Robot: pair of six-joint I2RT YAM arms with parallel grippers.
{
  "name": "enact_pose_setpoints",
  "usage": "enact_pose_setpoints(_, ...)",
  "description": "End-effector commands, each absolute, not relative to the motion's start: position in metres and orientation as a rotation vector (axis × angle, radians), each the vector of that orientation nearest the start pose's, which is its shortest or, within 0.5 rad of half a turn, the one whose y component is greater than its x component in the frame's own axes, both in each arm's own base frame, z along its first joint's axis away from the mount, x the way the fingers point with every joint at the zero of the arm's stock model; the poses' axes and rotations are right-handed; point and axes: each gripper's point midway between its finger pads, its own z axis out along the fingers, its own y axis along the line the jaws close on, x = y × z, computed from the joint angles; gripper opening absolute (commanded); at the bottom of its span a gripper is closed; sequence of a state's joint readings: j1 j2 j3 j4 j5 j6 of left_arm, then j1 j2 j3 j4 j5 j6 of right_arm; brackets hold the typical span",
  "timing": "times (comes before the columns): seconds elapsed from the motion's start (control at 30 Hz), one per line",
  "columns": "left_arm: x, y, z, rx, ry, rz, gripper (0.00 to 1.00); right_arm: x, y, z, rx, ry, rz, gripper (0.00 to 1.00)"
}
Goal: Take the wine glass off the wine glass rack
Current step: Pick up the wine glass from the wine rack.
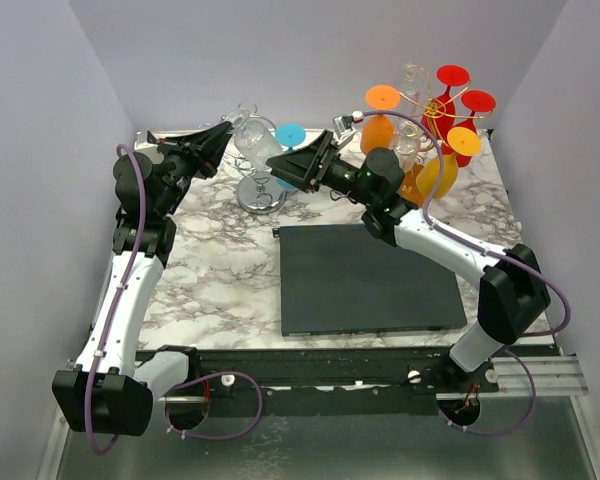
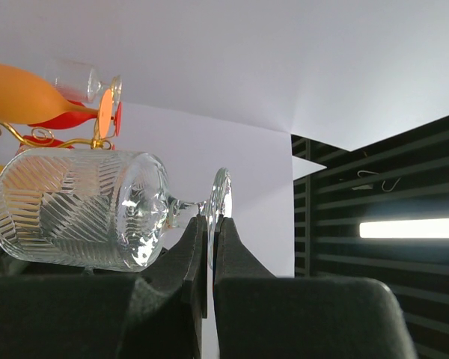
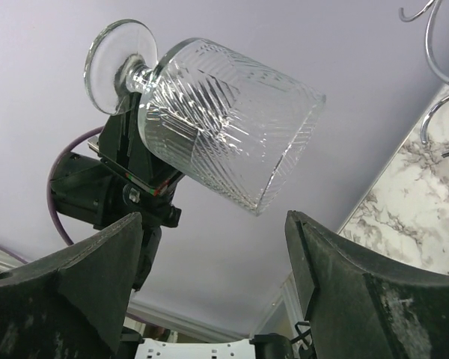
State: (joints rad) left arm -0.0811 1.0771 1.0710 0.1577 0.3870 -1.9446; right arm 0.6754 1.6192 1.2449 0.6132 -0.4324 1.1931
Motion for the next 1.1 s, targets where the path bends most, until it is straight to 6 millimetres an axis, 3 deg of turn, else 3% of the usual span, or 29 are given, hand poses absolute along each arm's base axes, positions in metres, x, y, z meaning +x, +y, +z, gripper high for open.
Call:
enact_pose_setpoints(0.0, 0.33, -0.127, 0.49, -1.078, 1.209, -1.969, 0.0, 0.316, 0.398, 0.411, -0.054, 1.481, 1.876, 0.83)
enact_pose_setpoints(0.37, 0.324, -0.131, 0.492, -1.053, 1.194, -2.026, 0.0, 0.314, 0.396, 0.436, -0.063, 1.282, 1.989, 0.71)
enact_pose_setpoints(0.5, 0.325, -0.135, 0.484, -1.067, 1.198, -2.045, 0.0, 0.316, 0.399, 0.441, -0.054, 1.232, 2.05, 0.62)
enact_pose_setpoints(0.67, 0.324, -0.135, 0.475, -1.09, 1.193, -2.057, 0.0, 0.317, 0.4, 0.447, -0.047, 1.19, 2.071, 0.39)
enact_pose_setpoints(0.8, 0.321, -0.138, 0.477, -1.046, 1.196, -2.075, 0.0, 0.318, 0.398, 0.45, -0.044, 1.187, 2.043, 0.08)
enact_pose_setpoints(0.83, 0.321, -0.138, 0.476, -1.036, 1.2, -2.071, 0.06, 0.319, 0.398, 0.449, -0.041, 1.196, 2.029, 0.01)
enact_pose_setpoints(1.03, 0.315, -0.142, 0.469, -0.95, 1.271, -1.965, 0.65, 0.332, 0.394, 0.438, 0.015, 1.33, 1.855, 0.01)
enact_pose_setpoints(1.07, 0.315, -0.143, 0.464, -0.944, 1.309, -1.913, 0.7, 0.336, 0.394, 0.435, 0.027, 1.372, 1.806, 0.01)
